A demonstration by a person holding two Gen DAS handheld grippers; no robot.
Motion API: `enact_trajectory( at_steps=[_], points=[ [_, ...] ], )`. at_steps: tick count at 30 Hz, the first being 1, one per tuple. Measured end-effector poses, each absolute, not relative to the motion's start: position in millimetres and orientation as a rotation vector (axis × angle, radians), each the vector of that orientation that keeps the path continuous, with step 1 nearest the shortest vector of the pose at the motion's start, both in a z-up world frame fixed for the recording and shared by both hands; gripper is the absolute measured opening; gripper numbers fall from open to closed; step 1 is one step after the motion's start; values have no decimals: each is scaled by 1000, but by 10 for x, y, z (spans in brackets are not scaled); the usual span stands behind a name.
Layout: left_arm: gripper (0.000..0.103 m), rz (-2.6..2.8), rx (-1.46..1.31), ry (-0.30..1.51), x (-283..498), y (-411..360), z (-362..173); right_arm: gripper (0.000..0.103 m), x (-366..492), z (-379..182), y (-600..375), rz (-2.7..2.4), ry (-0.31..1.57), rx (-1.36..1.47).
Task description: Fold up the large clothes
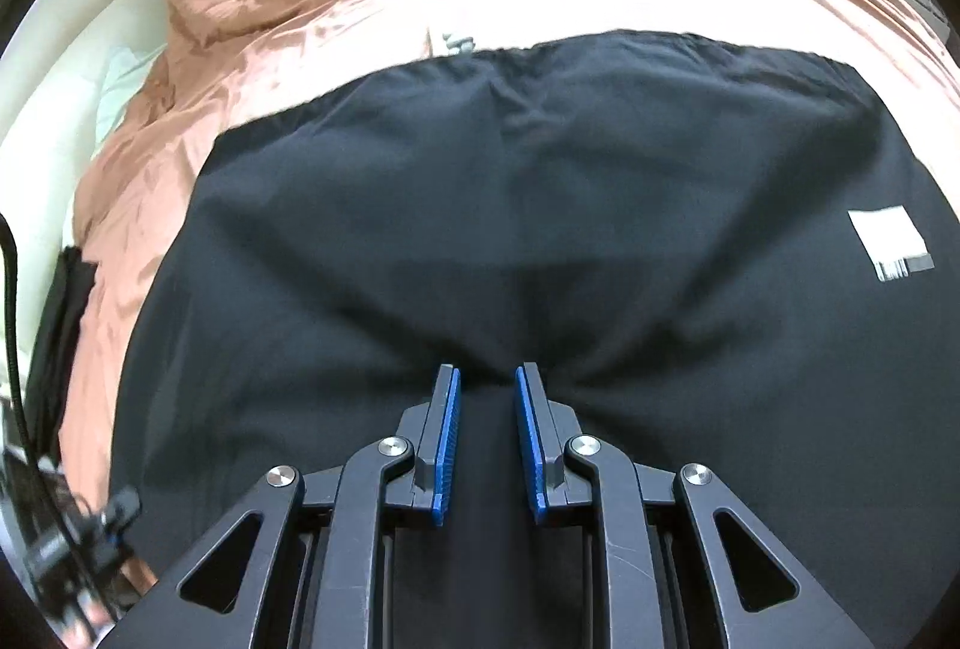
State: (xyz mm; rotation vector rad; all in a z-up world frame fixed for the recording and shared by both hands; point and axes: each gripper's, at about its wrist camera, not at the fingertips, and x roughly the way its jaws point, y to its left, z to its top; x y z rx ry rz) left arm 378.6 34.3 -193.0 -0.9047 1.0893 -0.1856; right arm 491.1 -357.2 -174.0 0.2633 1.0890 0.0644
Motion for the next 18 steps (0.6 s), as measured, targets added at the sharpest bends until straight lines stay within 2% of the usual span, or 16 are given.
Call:
enact_trajectory(
  at_steps=[18],
  points=[
    [29,-134,-934,1099,3786,330,-1930,20,6036,-1779,-3658,64,1107,264]
  ],
)
